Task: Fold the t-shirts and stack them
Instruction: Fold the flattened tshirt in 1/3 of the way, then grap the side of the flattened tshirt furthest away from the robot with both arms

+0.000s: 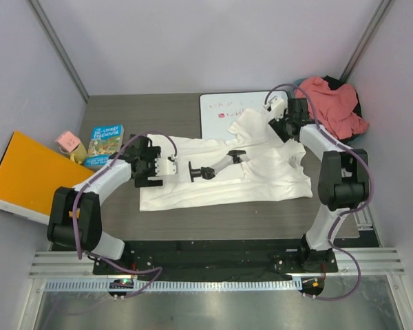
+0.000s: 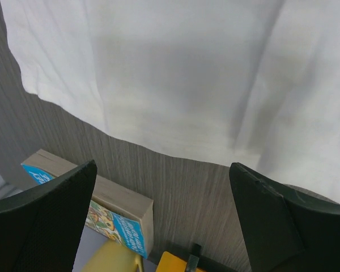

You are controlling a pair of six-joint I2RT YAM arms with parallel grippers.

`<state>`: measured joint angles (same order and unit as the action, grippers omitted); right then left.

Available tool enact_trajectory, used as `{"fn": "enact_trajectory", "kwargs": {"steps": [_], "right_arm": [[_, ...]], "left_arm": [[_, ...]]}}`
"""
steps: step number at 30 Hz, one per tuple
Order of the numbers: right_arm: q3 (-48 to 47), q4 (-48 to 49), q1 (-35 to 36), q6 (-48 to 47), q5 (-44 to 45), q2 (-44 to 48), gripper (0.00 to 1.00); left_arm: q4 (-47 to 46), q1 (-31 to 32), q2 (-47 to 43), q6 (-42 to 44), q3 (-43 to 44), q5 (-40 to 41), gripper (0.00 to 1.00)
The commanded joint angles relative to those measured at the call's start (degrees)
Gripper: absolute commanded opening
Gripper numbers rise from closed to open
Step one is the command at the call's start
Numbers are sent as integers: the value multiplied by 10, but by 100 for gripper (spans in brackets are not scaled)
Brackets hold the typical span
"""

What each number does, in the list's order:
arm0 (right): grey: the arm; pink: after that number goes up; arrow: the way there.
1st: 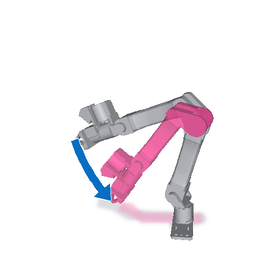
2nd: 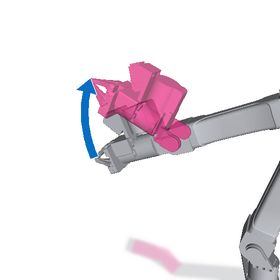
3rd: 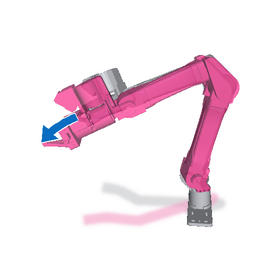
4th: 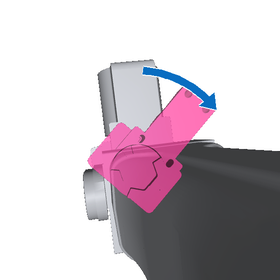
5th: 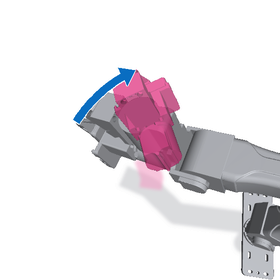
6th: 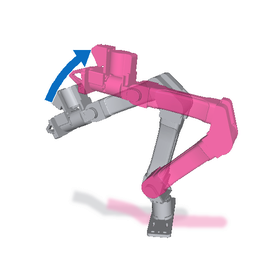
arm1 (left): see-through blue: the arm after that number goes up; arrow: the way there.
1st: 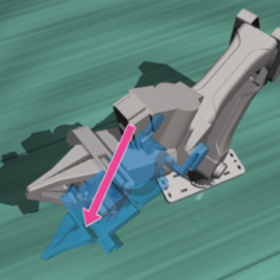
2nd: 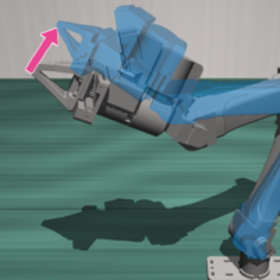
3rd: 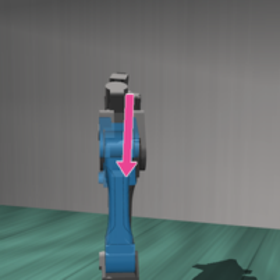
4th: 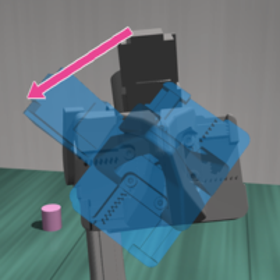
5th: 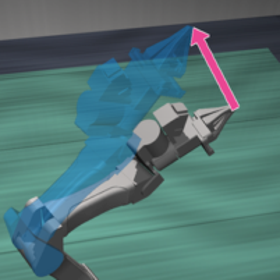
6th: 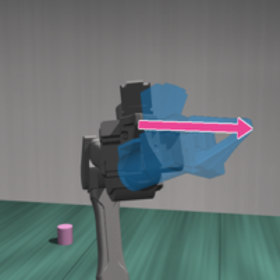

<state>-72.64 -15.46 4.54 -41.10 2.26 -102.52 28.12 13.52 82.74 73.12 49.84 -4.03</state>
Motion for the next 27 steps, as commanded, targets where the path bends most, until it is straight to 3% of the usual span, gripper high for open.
{"fn": "enact_trajectory", "kwargs": {"steps": [1, 11, 22, 27], "right_arm": [[-119, 62, -8, 95, 26, -72, 59], [-338, 25, -7, 163, -54, -249, 59], [-469, 25, -5, 342, -203, -373, 60], [-508, 40, 2, 392, -257, -406, 61]], "left_arm": [[-95, -36, 60, -39, 74, 22, 100], [-76, -47, 196, -25, 254, 12, 100], [-6, -46, 341, 8, 430, 7, 100], [30, -46, 361, 25, 450, 8, 100]]}}
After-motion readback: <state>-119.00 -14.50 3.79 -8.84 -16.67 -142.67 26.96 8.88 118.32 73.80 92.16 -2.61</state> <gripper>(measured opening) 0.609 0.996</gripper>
